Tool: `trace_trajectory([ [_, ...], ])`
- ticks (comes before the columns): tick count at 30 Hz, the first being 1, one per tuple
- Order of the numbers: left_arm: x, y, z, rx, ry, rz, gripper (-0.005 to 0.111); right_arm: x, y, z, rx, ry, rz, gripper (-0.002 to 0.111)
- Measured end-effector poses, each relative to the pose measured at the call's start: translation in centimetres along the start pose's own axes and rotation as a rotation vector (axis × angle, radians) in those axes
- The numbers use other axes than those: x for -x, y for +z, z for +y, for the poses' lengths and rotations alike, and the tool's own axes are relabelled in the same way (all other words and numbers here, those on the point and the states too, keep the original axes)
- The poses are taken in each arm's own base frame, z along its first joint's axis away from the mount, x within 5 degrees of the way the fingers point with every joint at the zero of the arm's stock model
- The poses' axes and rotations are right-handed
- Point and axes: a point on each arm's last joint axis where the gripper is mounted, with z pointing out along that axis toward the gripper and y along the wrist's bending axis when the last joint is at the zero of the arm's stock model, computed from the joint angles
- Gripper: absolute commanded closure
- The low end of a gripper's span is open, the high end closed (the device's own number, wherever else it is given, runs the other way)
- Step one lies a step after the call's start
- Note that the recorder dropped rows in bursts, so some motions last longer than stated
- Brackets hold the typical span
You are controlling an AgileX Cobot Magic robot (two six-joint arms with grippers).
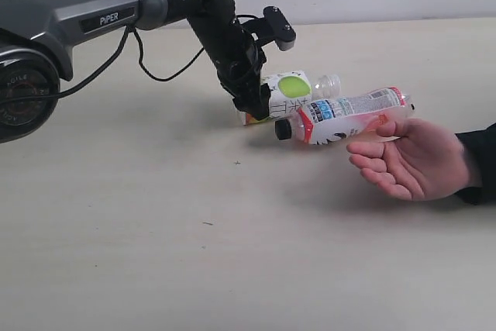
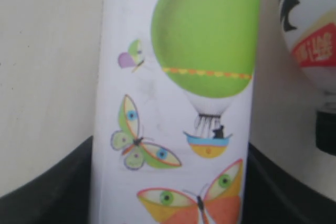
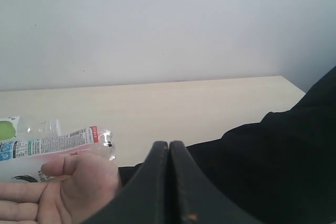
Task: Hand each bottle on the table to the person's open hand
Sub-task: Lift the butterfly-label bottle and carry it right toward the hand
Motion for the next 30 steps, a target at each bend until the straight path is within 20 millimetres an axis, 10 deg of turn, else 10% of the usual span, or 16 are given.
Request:
trace_trajectory([
  [30,1.8,-7.4,0.1,0.089,-0.190,-0.051,0.107,0.0,0.0,0.0,0.000,0.000,0.000,0.108],
])
